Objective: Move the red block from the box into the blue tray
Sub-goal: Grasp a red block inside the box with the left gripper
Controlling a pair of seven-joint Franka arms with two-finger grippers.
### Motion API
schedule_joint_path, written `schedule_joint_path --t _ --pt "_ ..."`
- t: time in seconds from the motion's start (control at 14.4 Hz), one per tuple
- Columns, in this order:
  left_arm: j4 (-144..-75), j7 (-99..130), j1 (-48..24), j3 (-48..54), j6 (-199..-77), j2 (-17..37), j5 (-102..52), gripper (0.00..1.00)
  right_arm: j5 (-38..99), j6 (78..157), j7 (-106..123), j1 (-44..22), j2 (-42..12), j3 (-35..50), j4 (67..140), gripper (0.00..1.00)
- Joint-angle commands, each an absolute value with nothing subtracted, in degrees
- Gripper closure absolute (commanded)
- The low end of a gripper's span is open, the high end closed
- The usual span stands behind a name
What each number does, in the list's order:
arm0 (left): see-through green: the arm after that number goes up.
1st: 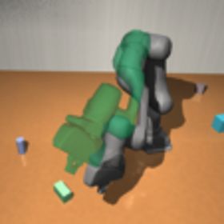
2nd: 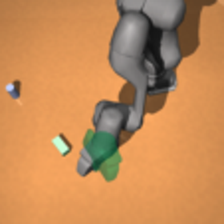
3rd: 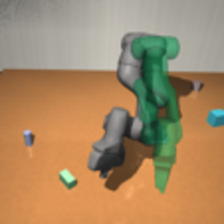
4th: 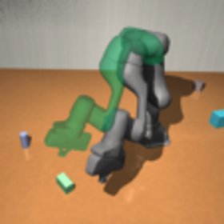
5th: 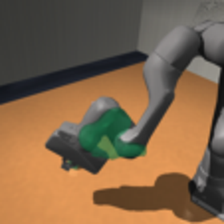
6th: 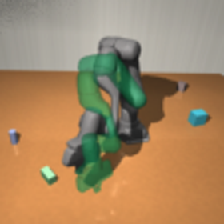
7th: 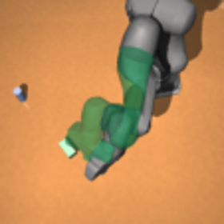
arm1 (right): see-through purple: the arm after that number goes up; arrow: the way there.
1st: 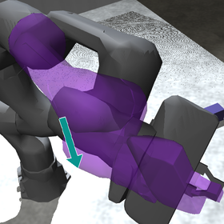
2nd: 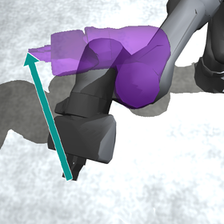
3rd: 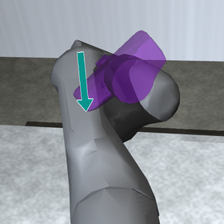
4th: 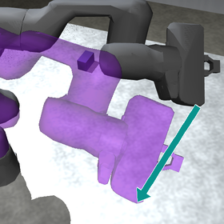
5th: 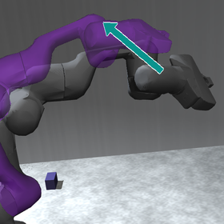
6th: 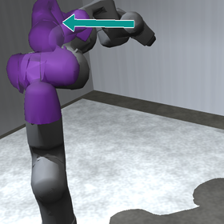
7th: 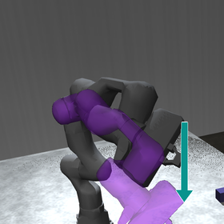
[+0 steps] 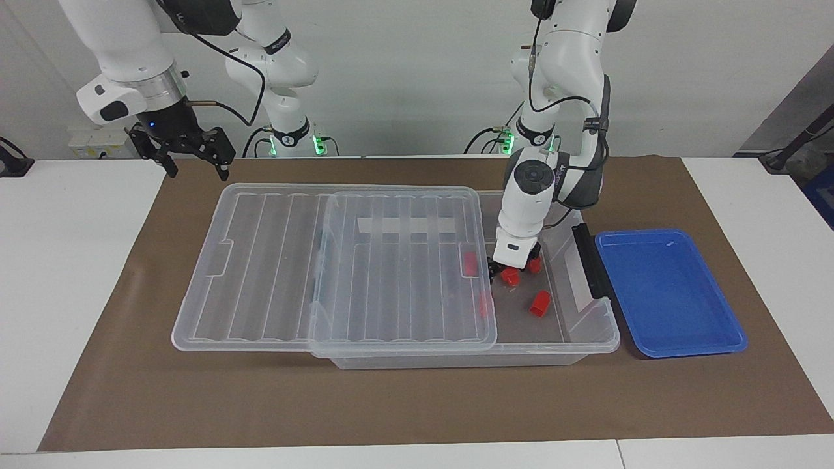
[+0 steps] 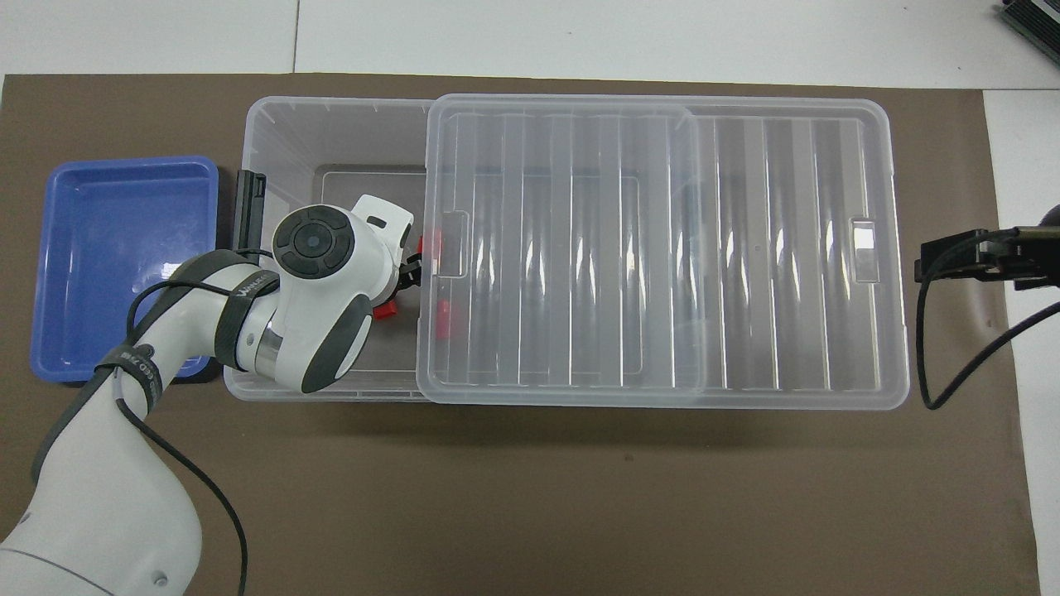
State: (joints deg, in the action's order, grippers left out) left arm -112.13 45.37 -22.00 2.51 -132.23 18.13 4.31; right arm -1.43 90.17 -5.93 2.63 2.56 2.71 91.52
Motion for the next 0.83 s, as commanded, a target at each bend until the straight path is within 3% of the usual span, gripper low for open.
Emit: schedule_joint_path --t 0.0,0.56,0.63,0.76 --pt "-114.08 46.32 -22.06 1.85 -132.98 16.17 5.54 0.03 -0.62 86.93 -7.21 3.16 -0.52 3.16 86.49 0.0" --pt "-117.25 43.42 -21.8 1.85 -135.0 15.38 5.54 0.09 -0.79 85.78 -8.18 2.99 0.26 3.16 88.24 0.0" --pt "-117.25 43.42 -21.8 1.85 -134.83 15.38 5.54 0.14 -0.79 85.87 -8.0 3.34 0.26 3.16 88.24 0.0" --pt "-117.33 43.42 -21.8 1.85 -134.74 15.29 5.54 0.37 -0.7 85.78 -7.91 3.6 0.26 3.16 88.24 0.0"
